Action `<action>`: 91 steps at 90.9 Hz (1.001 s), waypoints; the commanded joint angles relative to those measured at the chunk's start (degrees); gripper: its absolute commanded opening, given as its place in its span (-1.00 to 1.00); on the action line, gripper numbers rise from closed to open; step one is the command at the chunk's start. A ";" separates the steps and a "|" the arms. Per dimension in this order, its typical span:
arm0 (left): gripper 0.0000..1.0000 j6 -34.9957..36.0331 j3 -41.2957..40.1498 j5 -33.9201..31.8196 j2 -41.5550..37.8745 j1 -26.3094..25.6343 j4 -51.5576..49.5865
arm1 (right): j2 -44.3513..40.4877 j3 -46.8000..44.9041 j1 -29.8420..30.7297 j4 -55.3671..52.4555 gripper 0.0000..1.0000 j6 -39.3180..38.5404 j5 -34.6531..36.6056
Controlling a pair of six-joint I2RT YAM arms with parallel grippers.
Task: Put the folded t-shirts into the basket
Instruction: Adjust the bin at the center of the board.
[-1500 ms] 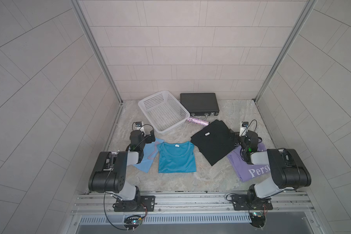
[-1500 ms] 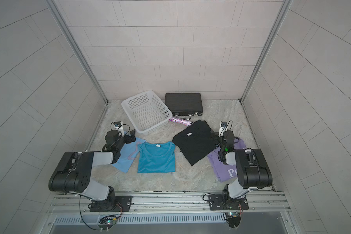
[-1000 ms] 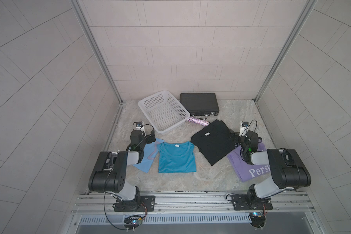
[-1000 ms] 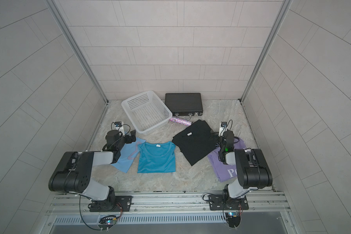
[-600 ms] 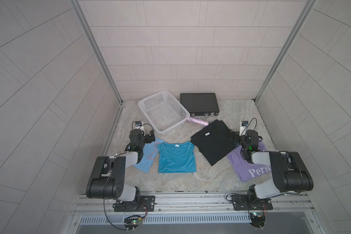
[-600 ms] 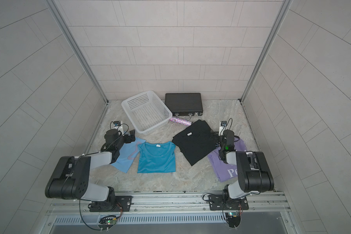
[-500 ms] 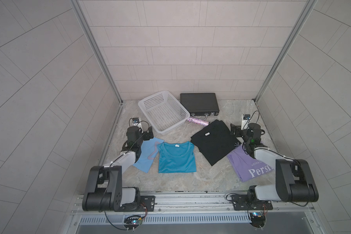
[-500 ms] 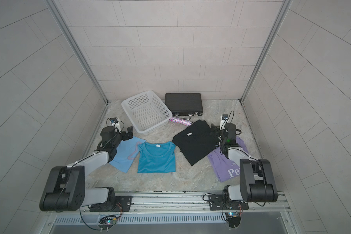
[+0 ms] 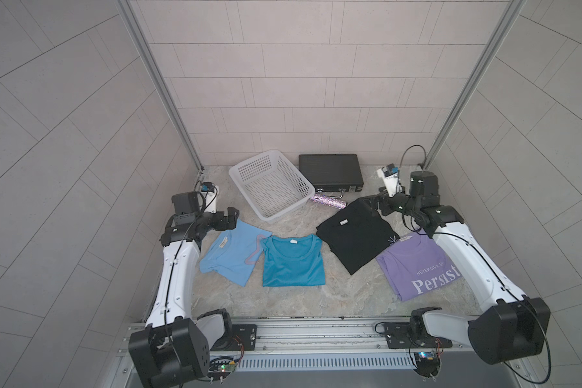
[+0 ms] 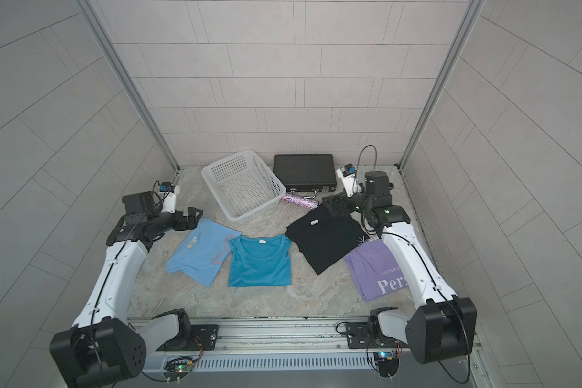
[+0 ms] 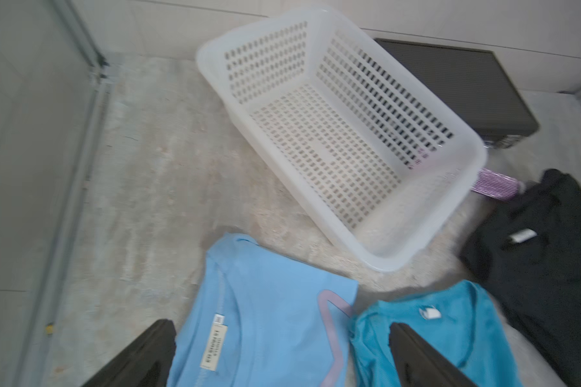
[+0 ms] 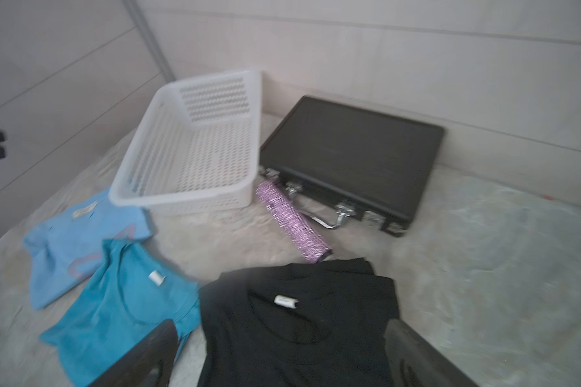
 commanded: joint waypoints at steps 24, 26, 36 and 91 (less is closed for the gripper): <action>0.89 40.26 12.55 1.65 17.36 -10.93 -10.41 | 4.28 -2.19 9.26 -1.95 1.00 -9.20 -4.28; 0.88 44.79 13.64 1.04 18.78 -10.94 -11.88 | 3.97 -2.69 9.26 -1.86 1.00 -9.41 -4.17; 0.88 60.77 18.59 0.24 24.17 -10.98 -15.68 | 3.35 -4.33 9.32 -1.39 1.00 -10.13 -5.46; 0.55 81.11 23.25 -13.60 37.80 -22.63 -13.42 | 4.67 -3.38 7.97 -3.92 1.00 -11.79 -4.66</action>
